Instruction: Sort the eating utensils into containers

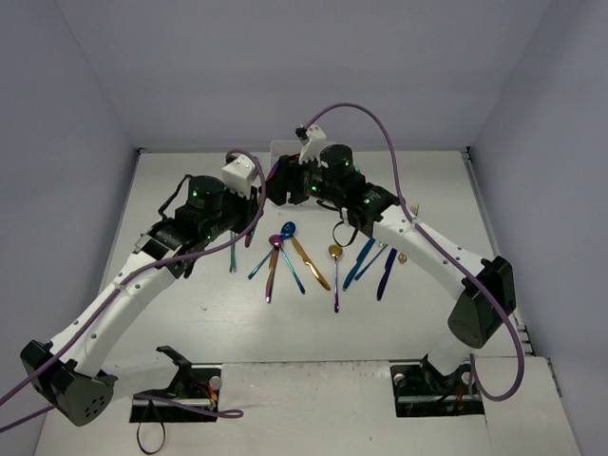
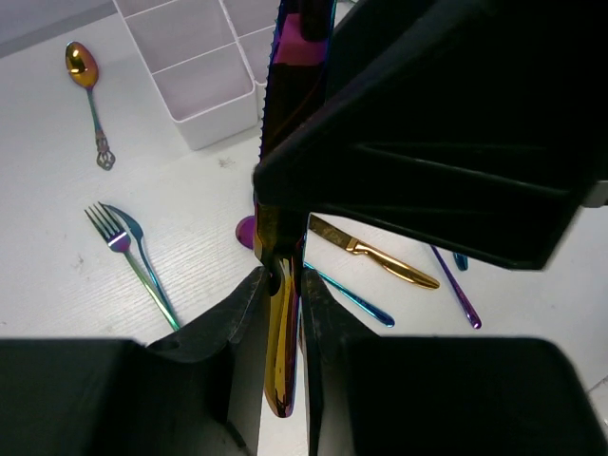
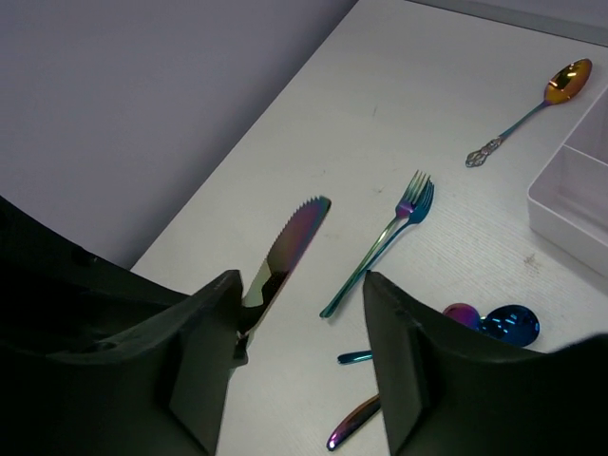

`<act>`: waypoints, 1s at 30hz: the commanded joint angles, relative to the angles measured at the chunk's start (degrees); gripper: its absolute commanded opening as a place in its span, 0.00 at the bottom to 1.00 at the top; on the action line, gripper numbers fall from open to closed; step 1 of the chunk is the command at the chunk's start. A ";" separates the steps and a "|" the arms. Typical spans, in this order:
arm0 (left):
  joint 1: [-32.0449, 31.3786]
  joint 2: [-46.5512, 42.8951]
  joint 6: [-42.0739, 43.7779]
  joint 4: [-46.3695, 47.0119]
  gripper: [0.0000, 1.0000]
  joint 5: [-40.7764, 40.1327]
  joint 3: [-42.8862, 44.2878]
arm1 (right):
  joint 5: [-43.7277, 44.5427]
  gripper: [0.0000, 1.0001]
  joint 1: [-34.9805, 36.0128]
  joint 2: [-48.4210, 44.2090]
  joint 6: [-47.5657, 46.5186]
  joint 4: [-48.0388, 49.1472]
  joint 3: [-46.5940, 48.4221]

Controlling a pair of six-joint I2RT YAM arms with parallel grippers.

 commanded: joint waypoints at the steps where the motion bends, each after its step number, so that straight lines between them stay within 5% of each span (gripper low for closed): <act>1: -0.91 -0.38 1.37 6.67 0.00 0.44 2.38 | -1.25 0.43 0.30 -0.10 0.79 6.78 2.02; 9: -0.92 0.78 1.99 7.92 0.00 -0.99 1.57 | -0.88 0.00 0.29 0.44 -0.20 7.32 2.02; 12: -0.92 1.20 1.38 8.27 0.12 -4.02 0.62 | -0.19 0.00 -0.13 0.61 -1.32 7.32 2.28; 15: -0.82 1.16 0.28 8.32 0.55 -7.70 -1.31 | 1.96 0.00 -0.94 0.98 -3.43 7.33 3.00; 19: -0.38 -0.27 -2.08 7.50 0.79 -15.86 -5.14 | 6.07 0.00 -3.76 2.61 -6.60 7.43 5.45; 23: 1.80 -3.26 -5.94 7.04 0.88 -18.89 -10.68 | 9.24 0.00 -9.76 6.41 -7.75 9.31 10.19; 30: 4.13 -5.87 -9.77 7.21 0.89 -17.67 -19.90 | 14.86 0.00 -15.82 15.09 -9.09 17.34 17.38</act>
